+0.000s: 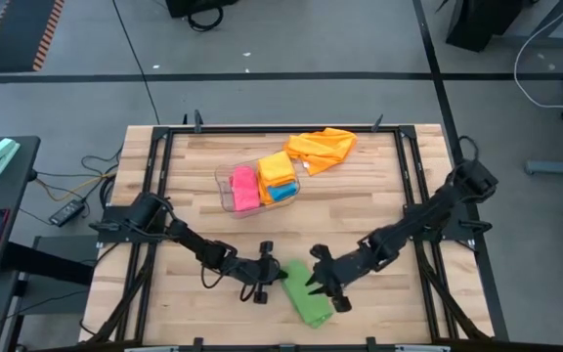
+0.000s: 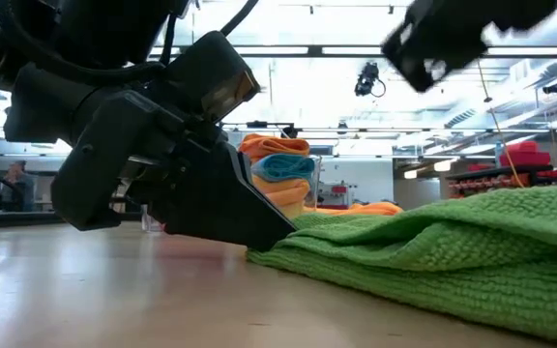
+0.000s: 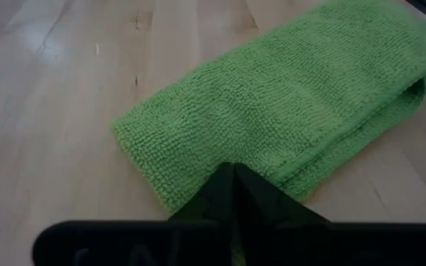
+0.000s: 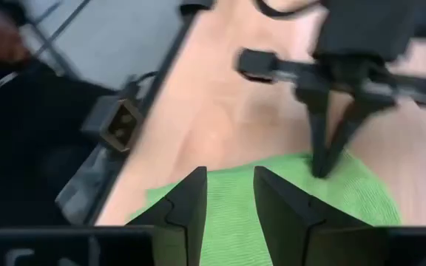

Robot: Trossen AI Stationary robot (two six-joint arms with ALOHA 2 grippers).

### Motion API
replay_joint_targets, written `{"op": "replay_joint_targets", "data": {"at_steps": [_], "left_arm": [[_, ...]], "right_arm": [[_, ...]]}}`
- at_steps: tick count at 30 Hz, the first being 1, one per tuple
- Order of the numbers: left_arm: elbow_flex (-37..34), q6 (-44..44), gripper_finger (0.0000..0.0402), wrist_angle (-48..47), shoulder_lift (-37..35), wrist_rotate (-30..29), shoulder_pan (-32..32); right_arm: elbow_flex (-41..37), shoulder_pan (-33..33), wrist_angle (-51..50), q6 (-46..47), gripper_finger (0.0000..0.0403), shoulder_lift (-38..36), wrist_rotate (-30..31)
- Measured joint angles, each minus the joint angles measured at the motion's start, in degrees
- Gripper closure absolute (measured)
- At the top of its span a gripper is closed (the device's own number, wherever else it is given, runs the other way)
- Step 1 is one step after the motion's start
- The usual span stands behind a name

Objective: Fold microfiber towels
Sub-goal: Fold the green microfiber cloth

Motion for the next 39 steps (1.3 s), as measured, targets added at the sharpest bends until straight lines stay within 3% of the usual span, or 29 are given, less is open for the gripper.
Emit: {"op": "replay_joint_targets", "data": {"at_steps": [3, 9, 13, 18, 30, 34, 39], "left_arm": [[-0.14, 0.06, 0.0385, -1.43, -1.33, 0.80, -0.36], [-0.12, 0.53, 0.0373, -4.20, -6.48, 2.70, -0.48], [-0.15, 1.44, 0.0366, -5.84, -9.12, 2.55, -0.70], [-0.07, 3.27, 0.0349, -8.58, -11.93, 2.16, -0.85], [11.88, 30.72, 0.0187, -37.25, -10.40, 3.26, -3.15], [12.10, 37.63, 0.0168, -38.04, -9.64, 0.54, -2.47], [12.09, 41.97, 0.0180, -37.95, -8.76, 0.13, -1.70]], "right_arm": [[-2.13, -0.02, 4.33, 3.42, 0.0278, 2.90, 0.66], [-2.48, 0.37, 3.12, 8.66, 0.0277, 6.49, -0.57], [-2.48, 1.72, 1.50, 8.25, 0.0277, 5.66, -1.01], [-0.49, 3.65, 2.17, 4.55, 0.0277, 5.74, 2.62], [-0.60, 4.14, 0.64, 7.69, 0.0277, 5.95, 9.86], [-0.60, 4.93, 1.69, 7.82, 0.0277, 5.95, 13.87], [-0.60, 5.40, 1.92, 8.22, 0.0277, 5.95, 15.61]]}}
